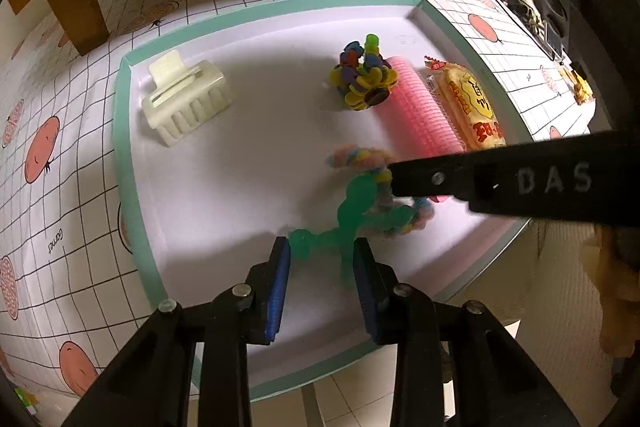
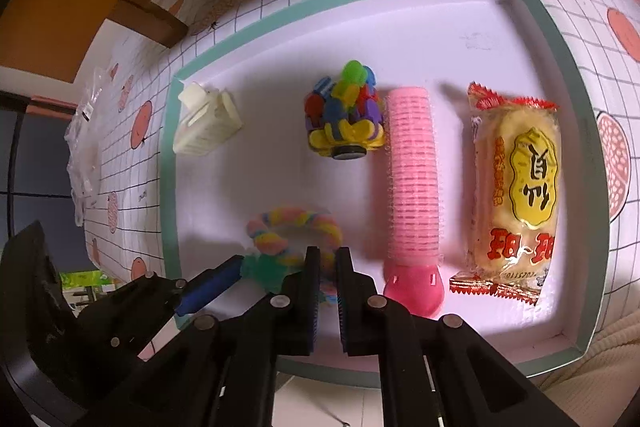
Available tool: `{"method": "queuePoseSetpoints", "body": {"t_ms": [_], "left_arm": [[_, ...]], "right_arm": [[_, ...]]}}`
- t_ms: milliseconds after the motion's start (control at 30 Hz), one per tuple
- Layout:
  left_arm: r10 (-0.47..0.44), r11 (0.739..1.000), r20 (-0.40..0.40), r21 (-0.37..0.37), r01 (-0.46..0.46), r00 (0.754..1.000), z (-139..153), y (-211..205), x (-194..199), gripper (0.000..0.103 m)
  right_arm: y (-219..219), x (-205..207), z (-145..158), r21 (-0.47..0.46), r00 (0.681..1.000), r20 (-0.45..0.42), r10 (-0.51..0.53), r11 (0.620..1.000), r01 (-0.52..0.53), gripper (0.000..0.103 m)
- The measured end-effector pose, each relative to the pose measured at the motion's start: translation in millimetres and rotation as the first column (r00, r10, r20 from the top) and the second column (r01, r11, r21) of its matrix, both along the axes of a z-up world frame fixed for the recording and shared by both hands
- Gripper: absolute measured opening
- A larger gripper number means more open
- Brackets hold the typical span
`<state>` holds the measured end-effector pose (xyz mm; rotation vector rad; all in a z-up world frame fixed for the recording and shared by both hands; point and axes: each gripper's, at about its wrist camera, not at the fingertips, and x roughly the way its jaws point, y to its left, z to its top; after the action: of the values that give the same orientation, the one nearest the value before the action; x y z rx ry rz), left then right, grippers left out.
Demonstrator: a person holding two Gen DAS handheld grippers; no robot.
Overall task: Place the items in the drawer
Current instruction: 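Grasp the rainbow ring with the right tool while the left tool holds the green figure, then carry the green figure and rainbow ring up into the open drawer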
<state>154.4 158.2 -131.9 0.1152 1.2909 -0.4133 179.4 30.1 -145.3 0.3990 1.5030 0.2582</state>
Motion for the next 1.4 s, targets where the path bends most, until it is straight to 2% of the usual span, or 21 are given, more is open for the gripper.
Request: {"method": "queuePoseSetpoints", "body": {"t_ms": [167, 333, 467, 567, 700, 800, 933, 1067, 1133, 1200, 1267, 1400], "left_arm": [[0.044, 0.999, -0.005, 0.001, -0.044, 0.999, 3.9, 23.5, -1.6, 0.033], [0.095, 0.995, -0.001, -0.029, -0.095, 0.995, 12.4, 46.1, -0.5, 0.033], [0.113, 0.992, 0.043, -0.054, -0.111, 0.993, 34.9, 56.0, -0.8, 0.033], [0.123, 0.990, 0.092, -0.080, -0.116, 0.988, 63.4, 60.2, 1.9, 0.033], [0.135, 0.985, 0.204, -0.135, -0.109, 0.970, 120.5, 63.6, 7.4, 0.033], [0.149, 0.976, 0.303, -0.200, -0.090, 0.941, 174.8, 68.3, 10.9, 0.033], [0.147, 0.973, 0.429, -0.223, -0.053, 0.891, 238.9, 73.2, 24.1, 0.033], [0.161, 0.969, 0.489, -0.242, -0.043, 0.857, 283.1, 79.7, 47.9, 0.033], [0.174, 0.967, 0.496, -0.248, -0.053, 0.851, 295.1, 81.2, 67.9, 0.033], [0.188, 0.964, 0.484, -0.256, -0.067, 0.855, 296.8, 81.4, 86.9, 0.033], [0.213, 0.960, 0.462, -0.262, -0.097, 0.861, 293.7, 84.2, 104.0, 0.033], [0.247, 0.955, 0.416, -0.257, -0.147, 0.875, 282.3, 87.8, 127.5, 0.033]], "right_arm": [[-7.5, 1.2, 5.2, -0.029, 1.000, 0.021, -0.015, 0.999, 0.015, 0.008], [-18.9, 0.1, 7.0, -0.012, 0.999, 0.021, -0.043, 0.999, 0.043, 0.008], [-23.5, 0.0, 17.5, 0.008, 0.998, 0.045, -0.053, 0.999, 0.052, 0.008], [-29.7, -1.8, 31.9, 0.028, 0.996, 0.071, -0.058, 0.998, 0.056, 0.008], [-33.4, -1.4, 69.2, 0.058, 0.987, 0.148, -0.061, 0.997, 0.053, 0.008], [-35.8, 4.6, 116.8, 0.074, 0.966, 0.252, -0.054, 0.997, 0.036, 0.008], [-44.4, 14.2, 192.6, 0.099, 0.911, 0.406, -0.066, 0.995, 0.027, 0.008], [-47.4, 31.9, 256.4, 0.087, 0.855, 0.515, -0.061, 0.996, 0.018, 0.008], [-47.6, 45.4, 280.1, 0.058, 0.833, 0.551, -0.049, 0.998, 0.020, 0.008], [-47.0, 60.8, 293.9, 0.016, 0.820, 0.571, -0.034, 0.999, 0.031, 0.008], [-43.4, 78.9, 300.5, -0.010, 0.823, 0.567, -0.030, 0.999, 0.043, 0.008], [-42.1, 105.6, 292.6, -0.066, 0.844, 0.536, -0.027, 0.995, 0.074, 0.008]]}}
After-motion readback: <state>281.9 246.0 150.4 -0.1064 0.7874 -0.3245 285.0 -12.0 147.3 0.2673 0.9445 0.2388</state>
